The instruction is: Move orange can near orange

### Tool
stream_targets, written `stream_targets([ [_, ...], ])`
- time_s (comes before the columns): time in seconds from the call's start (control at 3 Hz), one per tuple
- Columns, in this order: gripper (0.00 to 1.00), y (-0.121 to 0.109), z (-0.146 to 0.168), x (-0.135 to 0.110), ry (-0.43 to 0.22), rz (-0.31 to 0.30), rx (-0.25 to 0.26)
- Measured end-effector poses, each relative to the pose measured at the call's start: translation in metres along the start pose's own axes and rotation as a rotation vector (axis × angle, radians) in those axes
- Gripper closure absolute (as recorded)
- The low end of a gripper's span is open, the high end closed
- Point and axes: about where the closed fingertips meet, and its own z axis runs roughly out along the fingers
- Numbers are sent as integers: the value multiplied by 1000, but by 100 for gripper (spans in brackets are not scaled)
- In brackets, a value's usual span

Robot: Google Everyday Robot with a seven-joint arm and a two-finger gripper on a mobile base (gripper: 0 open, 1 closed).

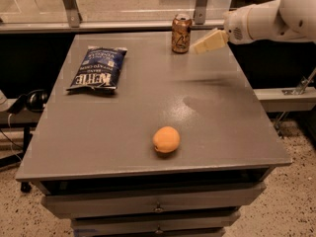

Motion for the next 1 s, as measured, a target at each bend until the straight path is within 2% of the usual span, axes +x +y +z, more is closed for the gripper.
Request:
stream_targets([
  [0.33,0,-16,43,-5,-61,43,24],
  [0.67,0,-26,78,-6,-58,47,37],
  [1.0,0,-27,113,-5,-45,36,29],
])
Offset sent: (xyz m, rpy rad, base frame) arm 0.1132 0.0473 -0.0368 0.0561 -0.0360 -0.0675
